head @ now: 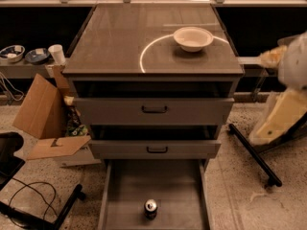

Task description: Pick pepsi can from bottom drawer and place on counter

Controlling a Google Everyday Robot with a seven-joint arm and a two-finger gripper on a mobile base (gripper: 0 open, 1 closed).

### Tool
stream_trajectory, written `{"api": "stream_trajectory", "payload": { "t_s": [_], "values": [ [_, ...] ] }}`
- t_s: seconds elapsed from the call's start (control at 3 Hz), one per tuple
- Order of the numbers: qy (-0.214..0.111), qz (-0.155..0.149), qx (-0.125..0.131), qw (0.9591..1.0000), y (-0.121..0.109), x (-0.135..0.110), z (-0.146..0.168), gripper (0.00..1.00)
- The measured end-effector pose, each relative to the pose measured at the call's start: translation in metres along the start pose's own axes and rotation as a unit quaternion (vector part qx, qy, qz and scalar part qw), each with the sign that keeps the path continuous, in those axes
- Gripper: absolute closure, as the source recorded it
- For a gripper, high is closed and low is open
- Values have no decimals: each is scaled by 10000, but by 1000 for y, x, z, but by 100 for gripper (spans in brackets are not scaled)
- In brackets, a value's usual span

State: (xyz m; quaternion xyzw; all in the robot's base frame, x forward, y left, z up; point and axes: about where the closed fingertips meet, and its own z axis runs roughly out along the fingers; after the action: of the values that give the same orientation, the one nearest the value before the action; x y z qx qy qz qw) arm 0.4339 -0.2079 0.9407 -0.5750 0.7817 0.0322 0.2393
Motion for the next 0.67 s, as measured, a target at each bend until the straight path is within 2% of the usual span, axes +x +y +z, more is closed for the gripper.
{"api": "stream_trajectory", "payload": {
  "t_s": [0.33, 0.67],
  "values": [
    [-810, 455, -309, 9952, 35, 13, 64, 0],
    [-1810, 865, -599, 9778, 68, 11, 154, 0]
  ]
}}
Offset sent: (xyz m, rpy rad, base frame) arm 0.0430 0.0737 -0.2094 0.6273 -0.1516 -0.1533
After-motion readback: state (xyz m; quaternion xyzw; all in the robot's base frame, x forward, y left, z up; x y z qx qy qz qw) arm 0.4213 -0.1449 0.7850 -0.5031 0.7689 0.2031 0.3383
